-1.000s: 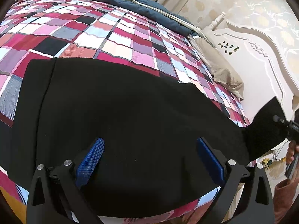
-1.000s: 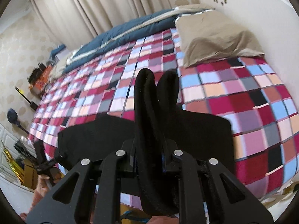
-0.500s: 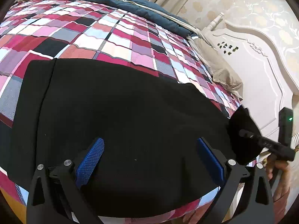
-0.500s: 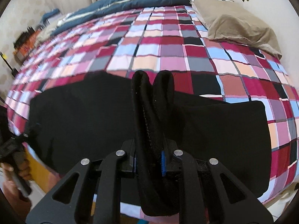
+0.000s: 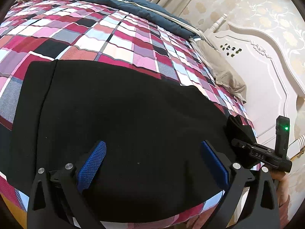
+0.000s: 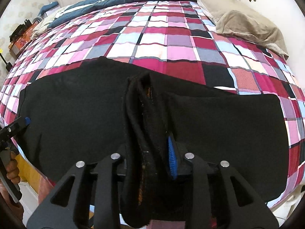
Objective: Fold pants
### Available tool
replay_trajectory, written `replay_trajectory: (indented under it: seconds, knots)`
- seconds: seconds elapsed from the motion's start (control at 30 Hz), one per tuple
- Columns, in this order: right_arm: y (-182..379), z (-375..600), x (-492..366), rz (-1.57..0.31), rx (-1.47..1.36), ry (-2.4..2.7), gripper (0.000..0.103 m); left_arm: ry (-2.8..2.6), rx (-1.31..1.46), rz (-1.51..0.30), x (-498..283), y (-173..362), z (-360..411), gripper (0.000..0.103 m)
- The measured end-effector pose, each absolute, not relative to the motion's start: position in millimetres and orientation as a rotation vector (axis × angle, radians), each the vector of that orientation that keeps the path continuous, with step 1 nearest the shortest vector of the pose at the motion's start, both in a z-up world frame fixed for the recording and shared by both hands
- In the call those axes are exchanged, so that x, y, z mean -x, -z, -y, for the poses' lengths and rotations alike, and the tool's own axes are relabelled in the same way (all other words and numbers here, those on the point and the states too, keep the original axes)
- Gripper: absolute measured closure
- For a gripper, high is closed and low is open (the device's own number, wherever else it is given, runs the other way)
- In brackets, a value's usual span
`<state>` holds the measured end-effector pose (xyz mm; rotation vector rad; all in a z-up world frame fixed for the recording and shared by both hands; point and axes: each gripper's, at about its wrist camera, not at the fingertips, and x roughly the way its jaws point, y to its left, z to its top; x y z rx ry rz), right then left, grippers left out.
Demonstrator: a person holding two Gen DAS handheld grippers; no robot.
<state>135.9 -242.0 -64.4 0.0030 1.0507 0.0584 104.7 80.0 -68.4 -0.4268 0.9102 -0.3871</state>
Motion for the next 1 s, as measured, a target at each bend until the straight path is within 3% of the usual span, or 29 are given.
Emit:
replay_trajectory:
  seconds: [0.27,0.4,0.6,0.77,1.0]
  knots:
    - [61.9,234.4,-125.2,-1.041,-0.101,-0.125,0.057,0.385,0.423,-0.908,-104.4,68.6,-79.1,0.005]
    - [64.8,226.9,-116.9,-1.041,-0.164,-0.213,0.041,0.383,0.419,-0.907,-104.9,68.5,-80.1,0.005]
    - [46.0,256.3,-101.6,-0.976,-0.264,-0.299,0.041,0.386,0.404,-0.909,-106.8,68.6,-80.7,0.005]
    - [11.0,367.0,-91.6,-0.847,-0.397,-0.128,0.039,0.387,0.392,-0.909,-106.3,69.3,-79.0,0.005]
    - [53.2,501.1,-123.9,-0.901,-0.668,-0.044,0.039,0.38,0.358,-0.899,-104.4,70.2,-75.3,0.005]
